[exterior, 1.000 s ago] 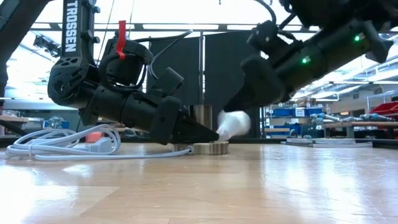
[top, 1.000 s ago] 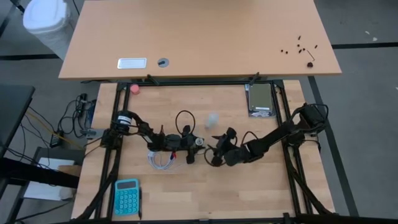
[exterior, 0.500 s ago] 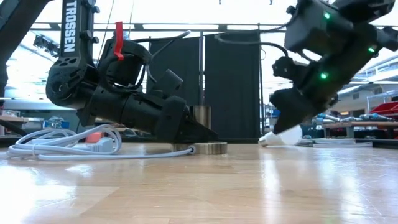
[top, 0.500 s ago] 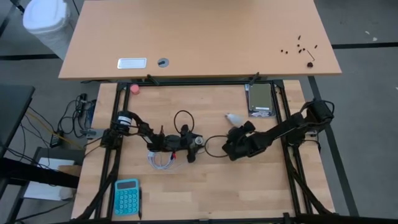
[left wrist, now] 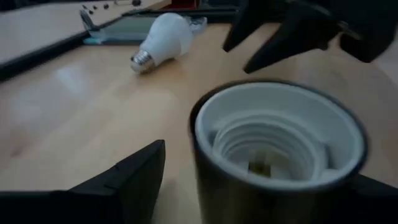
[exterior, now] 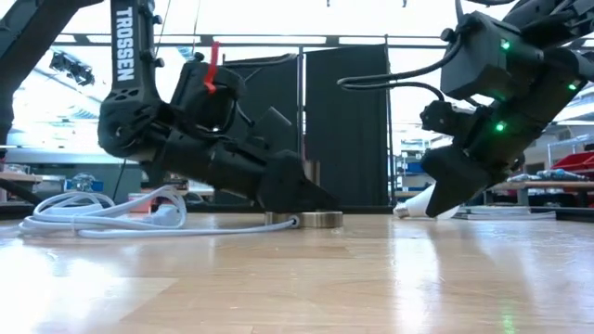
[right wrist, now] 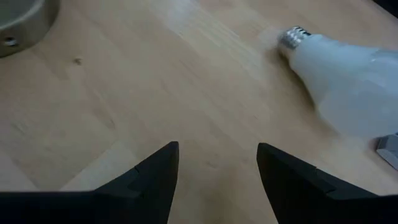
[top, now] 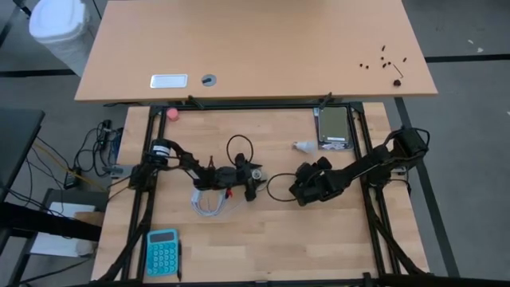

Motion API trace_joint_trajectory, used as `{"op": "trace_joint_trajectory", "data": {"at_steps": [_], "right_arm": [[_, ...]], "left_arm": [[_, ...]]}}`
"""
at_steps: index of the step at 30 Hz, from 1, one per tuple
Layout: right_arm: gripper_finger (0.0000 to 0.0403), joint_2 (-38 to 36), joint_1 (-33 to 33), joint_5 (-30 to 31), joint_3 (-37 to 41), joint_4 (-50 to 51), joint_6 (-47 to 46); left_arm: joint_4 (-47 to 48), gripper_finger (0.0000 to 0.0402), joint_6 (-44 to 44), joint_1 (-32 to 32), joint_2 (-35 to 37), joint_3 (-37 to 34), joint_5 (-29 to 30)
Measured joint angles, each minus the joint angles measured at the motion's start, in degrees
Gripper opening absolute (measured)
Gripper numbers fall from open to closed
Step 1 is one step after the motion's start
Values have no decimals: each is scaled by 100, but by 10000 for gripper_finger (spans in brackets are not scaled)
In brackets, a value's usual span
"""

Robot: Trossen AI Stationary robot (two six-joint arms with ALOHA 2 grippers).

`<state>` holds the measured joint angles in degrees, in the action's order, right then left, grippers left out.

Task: Screw lightbulb
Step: Return to home position

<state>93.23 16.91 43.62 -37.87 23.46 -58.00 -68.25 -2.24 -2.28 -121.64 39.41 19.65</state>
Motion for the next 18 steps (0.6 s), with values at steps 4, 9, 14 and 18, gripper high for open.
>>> {"op": "trace_joint_trajectory", "data": {"at_steps": [4,9,14,18], "right_arm": [[229,0,102,32,0,-46,-45],[229,0,229,190,0,-266,-47],[229,0,310,345,0,-341,-35],[229,0,353,494,0,-406,54]], "left_arm": [[147,300,301,235,9,125,-52],[181,300,616,696,20,135,-687],[184,300,1122,1219,26,138,-2106],[208,294,1413,1581,26,138,-3053]]}}
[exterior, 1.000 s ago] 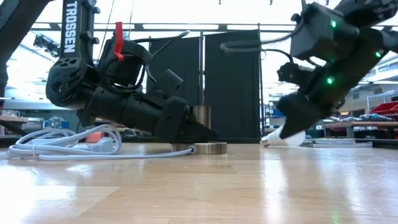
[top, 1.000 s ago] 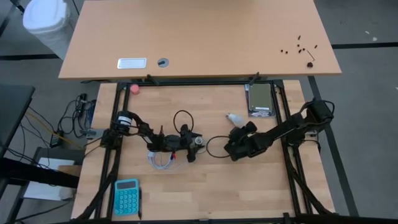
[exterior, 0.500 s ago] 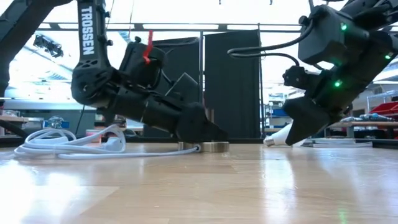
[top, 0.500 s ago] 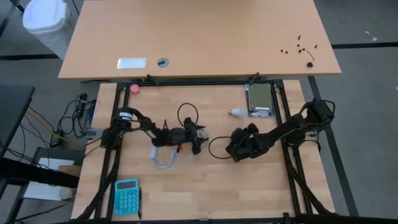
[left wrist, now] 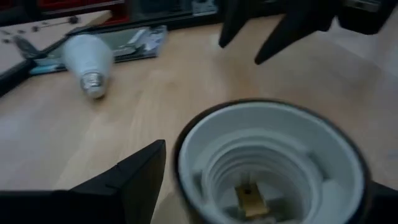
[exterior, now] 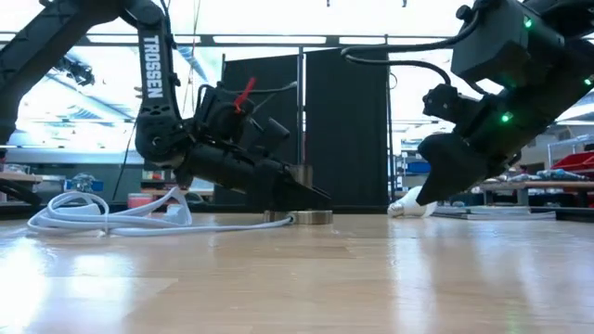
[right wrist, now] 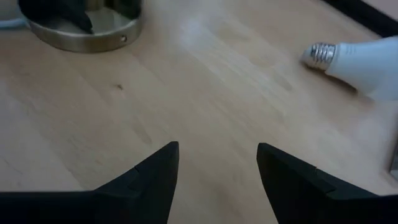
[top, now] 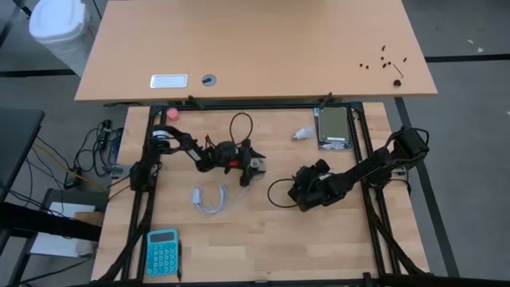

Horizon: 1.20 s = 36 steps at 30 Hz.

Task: Screw lightbulb
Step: Return to home position

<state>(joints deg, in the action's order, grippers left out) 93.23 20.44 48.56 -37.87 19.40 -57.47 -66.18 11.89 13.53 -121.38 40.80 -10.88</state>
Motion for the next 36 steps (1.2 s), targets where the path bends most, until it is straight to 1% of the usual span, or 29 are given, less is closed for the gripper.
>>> {"op": "trace_joint_trajectory", "data": {"at_steps": [2,4,7,9,11,15,17,19,22,25,27,30,32,34,36], "right_arm": [[229,0,7,100,0,-91,135],[229,0,7,117,0,-179,351],[229,-93,7,-94,0,-188,695],[229,-278,41,-163,4,-194,895],[229,-554,72,-164,57,-367,1238],[229,-1245,82,-262,385,-1125,2233],[229,-1590,-12,-528,596,-1323,2636],[229,-1935,-127,-810,828,-1540,2923],[229,-2361,-283,-1095,1146,-1835,3217],[229,-2738,-411,-1335,1440,-2002,3555],[229,-3007,-451,-1534,1669,-2314,3809],[229,-3324,-476,-2140,2163,-3283,4236],[229,-3463,-500,-2400,2536,-4061,4308],[229,-3591,-511,-2534,2918,-4546,4321],[229,-3659,-511,-2603,3213,-4945,4353]], "left_arm": [[16,288,14,182,0,-3,-352],[29,282,-19,317,0,-4,-500],[98,275,-233,359,56,-42,-522],[198,274,-239,266,204,-97,-447],[309,275,-137,135,455,-207,-170],[610,282,12,-145,991,-395,369],[902,291,9,-265,1224,-403,452],[1364,302,20,-383,1453,-408,654],[1894,319,193,-550,1749,-407,1181],[2030,334,280,-696,2076,-407,1626],[2118,341,281,-769,2320,-407,1729],[2175,345,134,-885,2624,-407,1729],[2157,345,40,-974,2805,-409,1731],[2173,341,10,-1075,2959,-449,1797],[2258,334,19,-1192,3145,-558,2055]]}}
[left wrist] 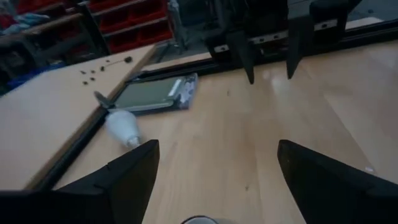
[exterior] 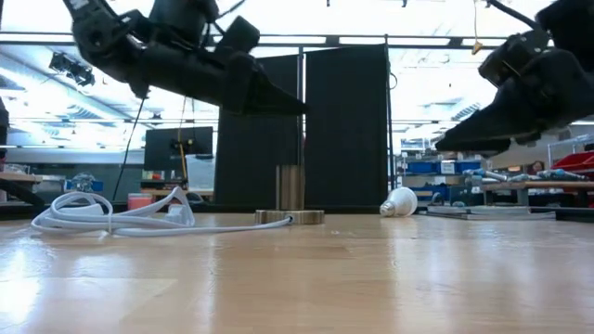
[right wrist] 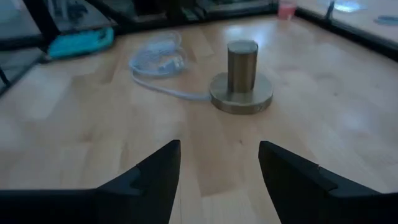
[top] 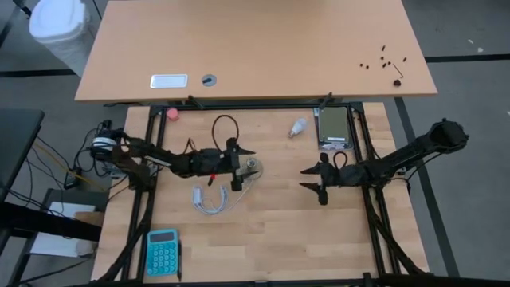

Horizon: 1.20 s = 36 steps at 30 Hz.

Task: Screw lightbulb
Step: Return to home position

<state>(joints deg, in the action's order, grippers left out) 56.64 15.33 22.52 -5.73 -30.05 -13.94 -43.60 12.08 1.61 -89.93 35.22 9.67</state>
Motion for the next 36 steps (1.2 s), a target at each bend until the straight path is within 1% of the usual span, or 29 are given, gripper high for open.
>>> {"op": "trace_joint_trajectory", "data": {"at_steps": [2,5,7,9,13,17,24,29,36], "right_arm": [[229,-65,8,-34,223,-423,81],[229,-99,11,-108,477,-776,192],[229,-118,20,-231,540,-885,206],[229,-127,39,-330,542,-766,214],[229,-85,21,-237,542,-673,259],[229,-20,17,-179,539,-772,220],[229,77,17,-177,526,-775,214],[229,85,17,-175,520,-766,214],[229,54,17,-168,520,-780,212]], "left_arm": [[9,326,60,-116,160,-111,274],[87,316,17,-273,452,-368,587],[100,310,-80,-351,592,-540,617],[189,305,-279,-439,739,-787,616],[208,299,-816,-545,902,-1064,596],[541,298,-1477,-628,910,-1320,235],[574,298,-2431,-630,954,-1927,-405],[387,298,-2748,-630,1053,-2500,-461],[-163,298,-3089,-628,1066,-3145,-539]]}}
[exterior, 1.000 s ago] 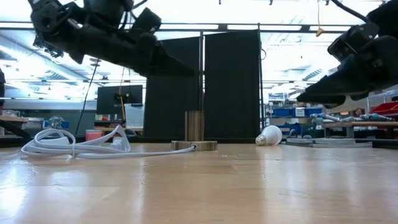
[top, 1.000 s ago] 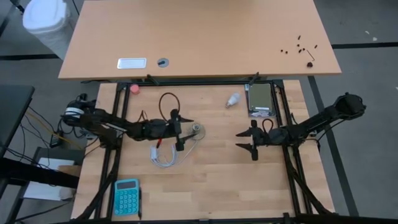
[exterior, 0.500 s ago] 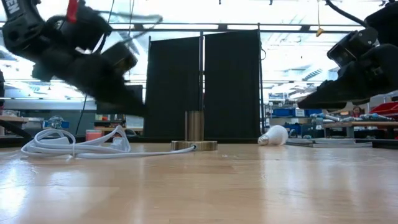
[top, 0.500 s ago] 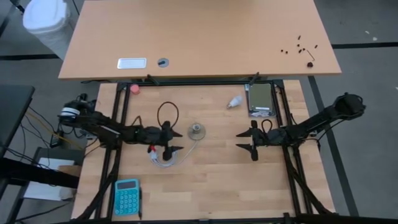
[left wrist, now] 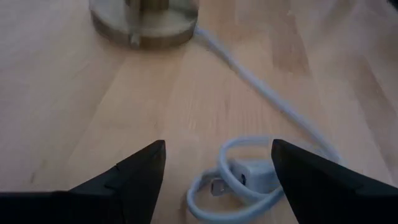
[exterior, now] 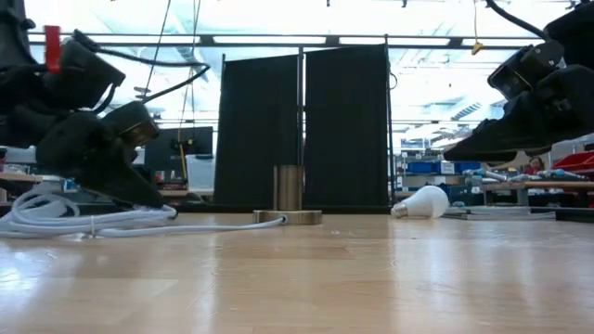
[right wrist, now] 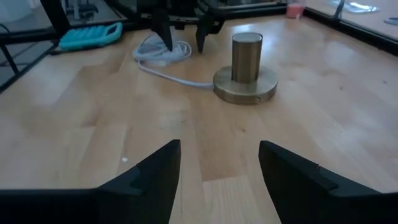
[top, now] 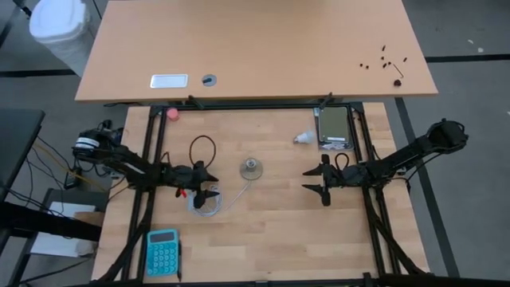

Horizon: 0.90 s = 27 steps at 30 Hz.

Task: Screw lightbulb
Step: Return to home position

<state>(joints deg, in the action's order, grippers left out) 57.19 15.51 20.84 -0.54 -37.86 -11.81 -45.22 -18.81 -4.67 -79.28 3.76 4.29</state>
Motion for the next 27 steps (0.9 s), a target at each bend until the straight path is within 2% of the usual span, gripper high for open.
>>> {"op": "trace_joint_trajectory", "data": {"at_steps": [8,16,20,23,27], "right_arm": [[229,-436,0,8,20,1,-4],[229,-1618,-2,6,20,396,-4],[229,-2301,0,6,20,1422,-4],[229,-2797,0,6,20,2356,-4],[229,-3286,4,6,20,3156,-4]], "left_arm": [[-202,298,40,4,-1,-301,-10],[10,298,631,7,10,-286,-47],[-535,298,373,7,-41,-331,-28],[-1440,298,384,9,-25,-280,6],[-2200,298,381,9,-29,-188,3]]}}
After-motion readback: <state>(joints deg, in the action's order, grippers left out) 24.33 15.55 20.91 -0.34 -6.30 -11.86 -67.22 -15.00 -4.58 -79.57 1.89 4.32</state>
